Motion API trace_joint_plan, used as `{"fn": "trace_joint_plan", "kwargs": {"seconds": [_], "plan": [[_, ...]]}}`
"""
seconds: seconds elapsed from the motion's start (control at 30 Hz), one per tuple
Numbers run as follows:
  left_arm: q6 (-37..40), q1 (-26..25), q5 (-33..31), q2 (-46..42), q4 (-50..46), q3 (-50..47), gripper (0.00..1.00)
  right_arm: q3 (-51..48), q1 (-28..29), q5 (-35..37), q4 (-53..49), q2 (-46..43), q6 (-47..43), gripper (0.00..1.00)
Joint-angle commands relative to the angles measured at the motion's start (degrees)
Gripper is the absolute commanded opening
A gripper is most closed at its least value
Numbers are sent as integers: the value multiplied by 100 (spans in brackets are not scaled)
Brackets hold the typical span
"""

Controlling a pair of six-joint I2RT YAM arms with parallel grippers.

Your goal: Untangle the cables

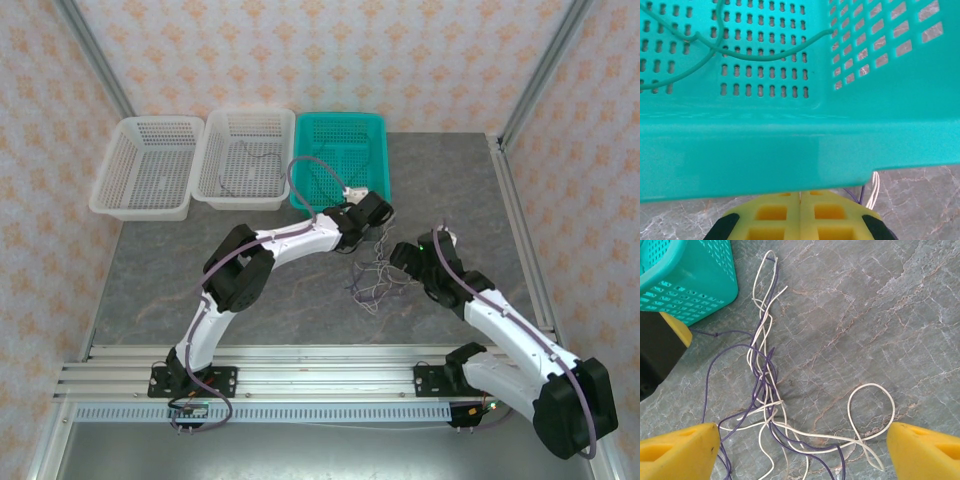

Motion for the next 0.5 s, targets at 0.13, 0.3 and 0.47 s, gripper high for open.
{"fn": "trace_joint_plan", "kwargs": {"seconds": [0.13,0.3,0.47], "plan": [[617,-54,995,-1106,176,-223,0,-147,-15,-290,477,-16,-59,88],[1020,-114,1704,-1933,136,-381,0,-158,-17,-628,874,5,-188,89],[1496,-119,2246,-2434,-345,73,0,-165,-14,-1103,1692,89,-663,90]]}}
